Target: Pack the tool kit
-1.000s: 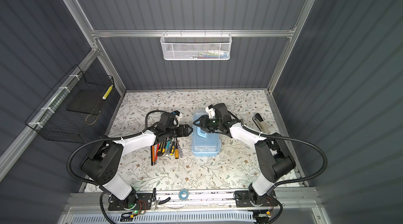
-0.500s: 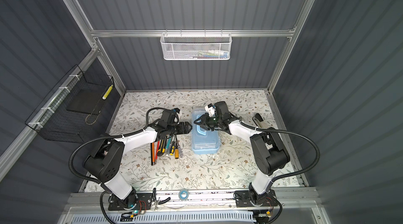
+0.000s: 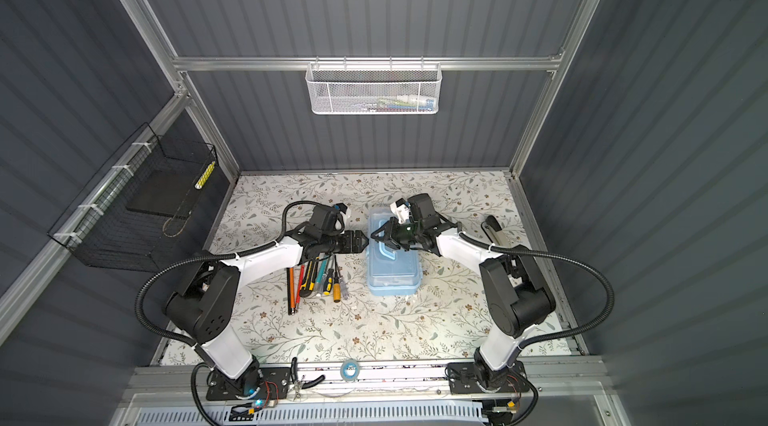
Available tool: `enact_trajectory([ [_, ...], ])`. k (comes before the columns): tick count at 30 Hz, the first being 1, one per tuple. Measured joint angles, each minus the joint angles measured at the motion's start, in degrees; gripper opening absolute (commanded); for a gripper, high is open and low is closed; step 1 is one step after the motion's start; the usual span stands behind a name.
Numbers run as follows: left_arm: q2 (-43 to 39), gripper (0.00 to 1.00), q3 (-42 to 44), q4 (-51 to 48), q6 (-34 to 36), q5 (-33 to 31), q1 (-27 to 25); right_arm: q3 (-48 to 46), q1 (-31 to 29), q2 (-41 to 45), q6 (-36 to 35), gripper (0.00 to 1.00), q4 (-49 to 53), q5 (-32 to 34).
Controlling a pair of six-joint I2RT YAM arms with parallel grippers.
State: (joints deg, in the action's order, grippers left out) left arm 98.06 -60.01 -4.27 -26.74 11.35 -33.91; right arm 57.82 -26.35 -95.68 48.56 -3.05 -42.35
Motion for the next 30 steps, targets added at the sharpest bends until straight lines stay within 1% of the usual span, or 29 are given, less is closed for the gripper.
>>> enact_trajectory([
  [2,-0.81,0.86,0.0,-1.01,0.17,0.66,-0.31,-2.78,0.83,1.64,0.61,0.0,-2.14,-2.62],
  [4,-1.88,0.86,0.02,-1.07,0.17,1.66,-0.42,-5.7,2.49,2.75,2.56,0.0,-6.6,-6.69],
  [9,-7.37,0.86,1.73,1.42,-0.5,6.38,-0.85,-11.41,6.8,2.84,10.32,0.0,-21.46,-17.05],
  [12,-11.02,0.85,3.67,4.2,-1.7,8.59,-1.7,-13.33,7.52,1.14,15.1,0.0,-30.34,-22.23],
  [13,-12.11,0.85,4.46,5.01,-2.23,9.01,-1.99,-13.64,7.54,0.46,16.44,0.0,-32.79,-23.52],
  [15,-14.36,0.75,6.51,6.51,-3.13,9.57,-2.29,-14.23,7.96,-1.44,20.09,0.0,-38.82,-26.27],
  [16,-15.63,0.74,7.87,7.23,-3.61,9.57,-2.47,-14.38,8.24,-2.34,21.7,0.0,-41.53,-27.41],
  [17,-16.7,0.76,9.09,7.8,-4.17,9.46,-2.54,-14.56,8.79,-3.61,24.09,0.0,-45.29,-28.55],
  [20,-18.99,0.77,11.82,8.0,-5.57,7.58,-2.43,-14.95,10.95,-8.33,32.72,0.0,-58.84,-30.42],
  [22,-19.76,0.8,12.74,7.74,-6.27,6.34,-2.36,-14.95,12.35,-11.39,38.16,0.0,-67.32,-30.82],
  [24,-20.46,0.84,13.35,7.21,-6.58,5.57,-2.36,-15.06,13.49,-12.94,41.94,0.0,-72.72,-30.62],
  [26,-21.42,0.87,14.12,7.13,-6.6,5.31,-2.1,-15.39,14.05,-13.42,43.65,0.0,-75.01,-30.38],
  [30,-22.4,0.86,15.43,9.07,-7.5,5.4,-1.62,-15.93,14.58,-13.51,44.3,0.0,-76.39,-29.81],
])
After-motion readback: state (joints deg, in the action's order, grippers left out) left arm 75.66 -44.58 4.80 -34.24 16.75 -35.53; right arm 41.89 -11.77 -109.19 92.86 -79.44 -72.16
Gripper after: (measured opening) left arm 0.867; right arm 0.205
